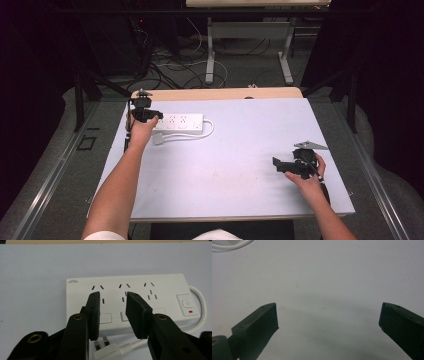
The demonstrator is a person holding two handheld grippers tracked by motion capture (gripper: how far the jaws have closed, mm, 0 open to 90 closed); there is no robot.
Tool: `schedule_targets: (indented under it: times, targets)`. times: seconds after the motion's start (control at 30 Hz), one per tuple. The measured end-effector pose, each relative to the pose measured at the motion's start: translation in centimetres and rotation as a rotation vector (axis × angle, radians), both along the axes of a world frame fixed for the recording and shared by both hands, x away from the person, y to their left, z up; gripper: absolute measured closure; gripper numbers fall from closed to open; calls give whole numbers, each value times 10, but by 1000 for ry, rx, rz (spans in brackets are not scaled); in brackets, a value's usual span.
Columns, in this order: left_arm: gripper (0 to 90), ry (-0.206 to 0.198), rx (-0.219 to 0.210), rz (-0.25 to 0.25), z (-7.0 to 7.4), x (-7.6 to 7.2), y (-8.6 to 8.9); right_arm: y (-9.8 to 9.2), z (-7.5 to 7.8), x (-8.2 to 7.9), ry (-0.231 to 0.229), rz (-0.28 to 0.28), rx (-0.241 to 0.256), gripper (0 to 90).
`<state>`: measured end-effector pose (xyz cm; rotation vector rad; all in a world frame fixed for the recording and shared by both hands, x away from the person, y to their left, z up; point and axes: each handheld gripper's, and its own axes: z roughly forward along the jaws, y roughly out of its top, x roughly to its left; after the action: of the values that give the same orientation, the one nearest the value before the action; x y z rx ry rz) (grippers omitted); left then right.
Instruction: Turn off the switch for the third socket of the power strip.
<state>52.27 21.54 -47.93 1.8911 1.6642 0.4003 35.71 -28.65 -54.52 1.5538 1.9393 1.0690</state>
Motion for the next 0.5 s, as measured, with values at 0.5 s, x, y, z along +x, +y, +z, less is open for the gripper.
schedule_targets:
  times: [0.5]
  targets:
    - [713, 65, 16, 37, -14, 11, 12, 1, -1, 1, 5, 8, 0, 19]
